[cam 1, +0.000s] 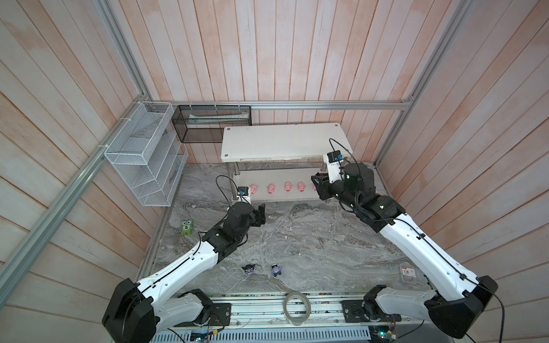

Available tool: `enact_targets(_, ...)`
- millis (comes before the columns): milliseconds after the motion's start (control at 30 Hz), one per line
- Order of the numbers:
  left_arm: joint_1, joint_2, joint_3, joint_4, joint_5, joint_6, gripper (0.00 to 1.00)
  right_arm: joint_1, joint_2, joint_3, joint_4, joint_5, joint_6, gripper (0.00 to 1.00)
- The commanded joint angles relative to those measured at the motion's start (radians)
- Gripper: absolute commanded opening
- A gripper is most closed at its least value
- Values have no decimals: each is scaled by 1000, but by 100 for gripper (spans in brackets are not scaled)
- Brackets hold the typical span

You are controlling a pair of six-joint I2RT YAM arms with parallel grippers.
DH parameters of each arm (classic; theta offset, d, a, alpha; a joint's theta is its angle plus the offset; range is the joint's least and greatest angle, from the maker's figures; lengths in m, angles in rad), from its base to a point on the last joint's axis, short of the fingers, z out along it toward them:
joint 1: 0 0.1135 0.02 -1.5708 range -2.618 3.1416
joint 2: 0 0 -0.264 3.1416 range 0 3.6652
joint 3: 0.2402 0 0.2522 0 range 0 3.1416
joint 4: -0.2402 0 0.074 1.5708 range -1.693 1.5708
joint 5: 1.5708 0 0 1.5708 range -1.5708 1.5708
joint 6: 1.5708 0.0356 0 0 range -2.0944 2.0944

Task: Organize plastic toys on shelves
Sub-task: Pick up the plastic toy from the bottom-center of the table, then place the plastic toy on the shelf.

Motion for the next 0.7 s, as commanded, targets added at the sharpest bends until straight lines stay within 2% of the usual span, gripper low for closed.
enact_targets(0,5,-31,-28,-26,20,-25,82,-52,43,128,-59,-97,-85,32)
enact_targets(167,5,-41,-44,-42,22,-31,82,-125,128,287,-102,-159,-110,31)
enact_targets(667,16,5,-62,-30,65,-20,82,-278,410,684,-220,-222,-188,31)
